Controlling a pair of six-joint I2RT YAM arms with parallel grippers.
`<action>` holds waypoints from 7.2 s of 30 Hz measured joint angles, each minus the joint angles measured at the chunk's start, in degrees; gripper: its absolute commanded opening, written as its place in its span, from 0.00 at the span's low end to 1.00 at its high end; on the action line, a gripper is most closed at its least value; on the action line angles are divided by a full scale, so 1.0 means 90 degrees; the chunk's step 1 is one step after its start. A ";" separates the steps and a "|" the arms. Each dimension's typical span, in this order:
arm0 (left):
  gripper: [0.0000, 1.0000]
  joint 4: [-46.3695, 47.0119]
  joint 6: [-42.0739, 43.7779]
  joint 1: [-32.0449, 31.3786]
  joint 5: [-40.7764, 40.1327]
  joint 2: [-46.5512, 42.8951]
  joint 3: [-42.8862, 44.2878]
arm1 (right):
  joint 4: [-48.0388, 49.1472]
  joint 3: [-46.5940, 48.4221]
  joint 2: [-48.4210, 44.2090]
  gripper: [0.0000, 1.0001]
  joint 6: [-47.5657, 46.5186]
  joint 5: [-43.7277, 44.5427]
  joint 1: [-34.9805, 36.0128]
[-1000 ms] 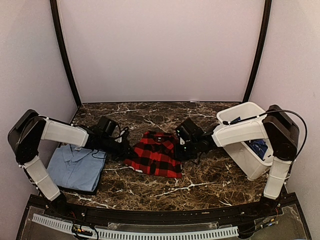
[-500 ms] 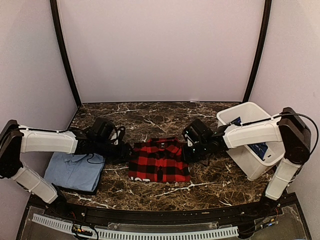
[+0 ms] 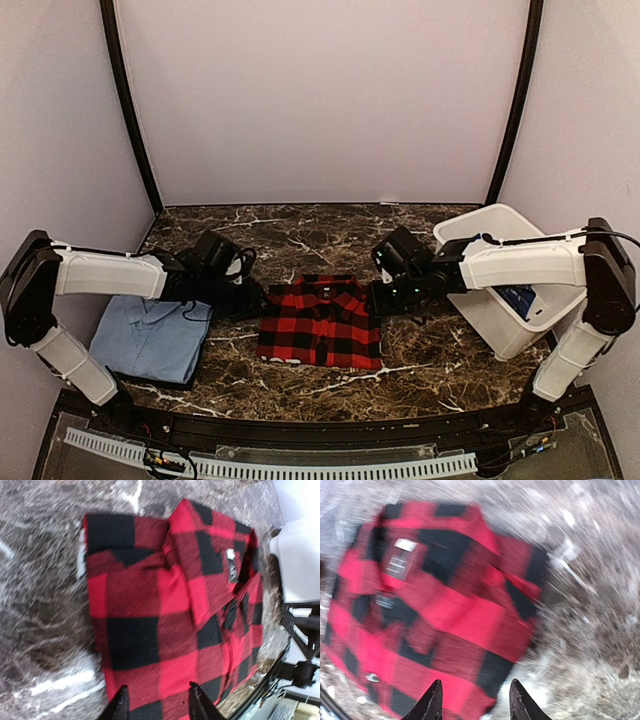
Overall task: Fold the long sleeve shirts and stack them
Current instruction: Smooth out the square-folded shirt at the center of the board, then move the square-folded shirt to the center of the board, then move the rectangle-folded shirt to the center of the board, then pick up the square-folded shirt from the center of the board.
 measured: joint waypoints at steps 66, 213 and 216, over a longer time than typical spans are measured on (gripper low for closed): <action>0.88 -0.2327 -0.0432 0.2042 -0.2458 -0.3764 -0.1246 | 0.0488 0.1715 0.2293 0.51 -0.0206 0.0126 0.1396; 0.00 0.0051 -0.0131 -0.1392 -0.0663 0.2718 0.2441 | 0.1107 -0.1763 -0.0401 0.00 0.0185 -0.0284 -0.0891; 0.00 -0.0083 -0.0129 -0.1401 -0.0663 0.2676 0.2550 | 0.0877 -0.1654 -0.0561 0.00 0.0177 -0.0284 -0.0874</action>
